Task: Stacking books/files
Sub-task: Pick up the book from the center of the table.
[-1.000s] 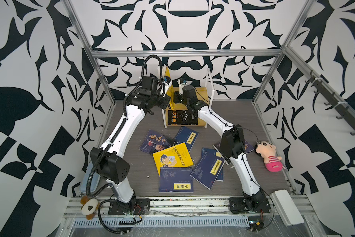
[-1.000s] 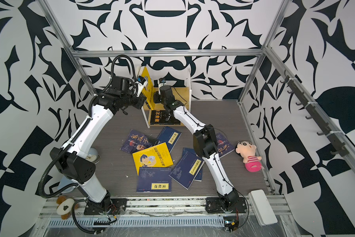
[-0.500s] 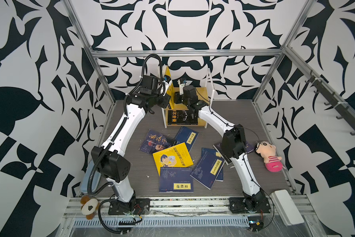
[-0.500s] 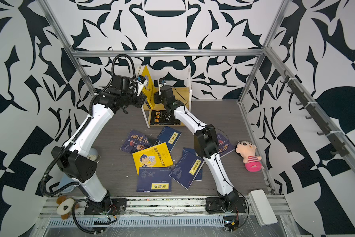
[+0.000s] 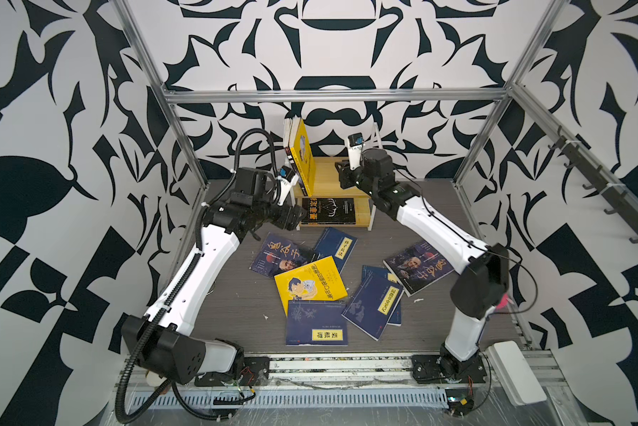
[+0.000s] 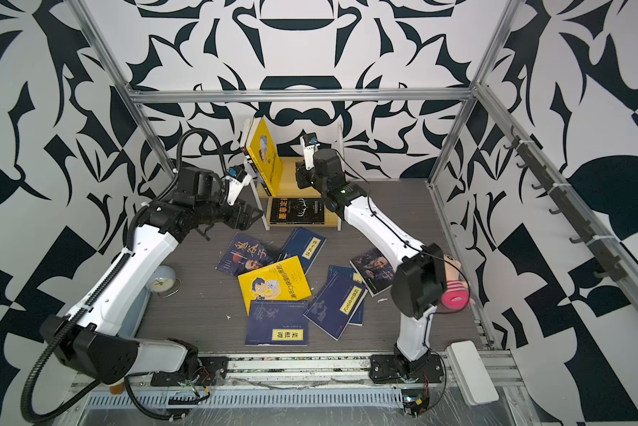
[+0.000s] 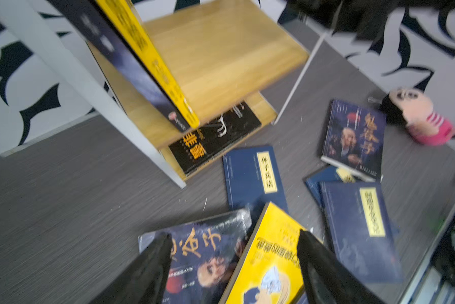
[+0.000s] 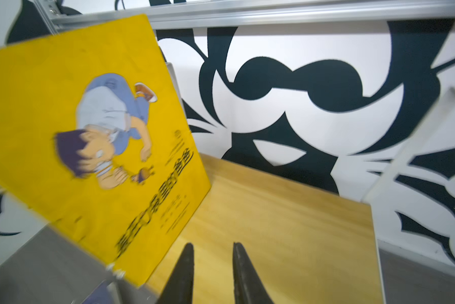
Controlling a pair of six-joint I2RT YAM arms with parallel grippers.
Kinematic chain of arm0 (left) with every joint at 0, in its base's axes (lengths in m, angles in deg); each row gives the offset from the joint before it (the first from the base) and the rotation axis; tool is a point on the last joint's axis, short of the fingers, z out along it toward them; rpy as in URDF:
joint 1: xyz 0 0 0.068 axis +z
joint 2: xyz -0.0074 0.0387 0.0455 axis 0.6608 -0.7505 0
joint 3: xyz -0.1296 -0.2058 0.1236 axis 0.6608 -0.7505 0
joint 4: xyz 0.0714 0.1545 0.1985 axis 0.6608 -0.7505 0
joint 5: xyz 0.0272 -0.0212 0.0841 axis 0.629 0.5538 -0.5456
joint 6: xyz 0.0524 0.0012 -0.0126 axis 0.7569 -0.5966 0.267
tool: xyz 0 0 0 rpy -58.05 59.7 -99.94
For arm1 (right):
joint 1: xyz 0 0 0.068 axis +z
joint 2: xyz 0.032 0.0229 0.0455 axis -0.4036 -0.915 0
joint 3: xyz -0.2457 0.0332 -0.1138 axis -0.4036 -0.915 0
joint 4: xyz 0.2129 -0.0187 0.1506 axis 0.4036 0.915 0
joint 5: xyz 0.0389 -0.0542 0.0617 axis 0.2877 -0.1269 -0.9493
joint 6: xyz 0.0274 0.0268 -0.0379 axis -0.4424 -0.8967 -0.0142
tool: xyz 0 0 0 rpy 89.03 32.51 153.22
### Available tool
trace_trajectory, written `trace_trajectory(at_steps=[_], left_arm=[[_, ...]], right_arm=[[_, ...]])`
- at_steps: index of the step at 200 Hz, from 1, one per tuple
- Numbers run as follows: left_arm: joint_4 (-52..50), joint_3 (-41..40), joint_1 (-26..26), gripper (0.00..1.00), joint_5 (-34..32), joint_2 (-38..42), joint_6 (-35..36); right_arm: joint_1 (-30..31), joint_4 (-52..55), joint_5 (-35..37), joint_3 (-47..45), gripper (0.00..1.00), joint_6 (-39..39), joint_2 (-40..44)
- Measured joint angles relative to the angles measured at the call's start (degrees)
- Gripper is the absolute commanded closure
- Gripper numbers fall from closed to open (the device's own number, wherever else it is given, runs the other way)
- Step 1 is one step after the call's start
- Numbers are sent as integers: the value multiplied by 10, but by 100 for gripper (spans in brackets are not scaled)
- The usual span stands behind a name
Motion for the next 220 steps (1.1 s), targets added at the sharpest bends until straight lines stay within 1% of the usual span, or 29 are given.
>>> trace_trajectory(at_steps=[14,31,45,59,84,105,122,149,166,197,220], left_arm=[[3,-56,16,6,13,14,-15],[14,-132,43,0,39,27,-45],[27,-191,68,0,64,41,-71],[37,-233,84,0,86,54,-87],[52,-263,89,1,126,60,-84],[59,-269,84,2,154,56,-60],[66,-269,80,0,164,46,-41],[78,-272,83,0,146,20,-35],[95,-292,94,0,136,19,-47],[141,-340,138,3,129,19,-118],[162,-362,158,3,124,21,-167]], right_arm=[[12,-7,-8,-68,52,6,55],[30,-10,-21,-150,48,9,111],[47,-12,-34,-212,46,13,146],[67,-10,-46,-269,44,25,171],[107,1,-70,-359,44,74,200],[140,2,-99,-428,44,122,219],[153,6,-125,-470,44,144,231],[141,7,-142,-497,44,146,236],[106,3,-176,-497,44,117,228],[36,-14,-223,-489,43,40,171],[15,-35,-271,-489,42,-8,129]])
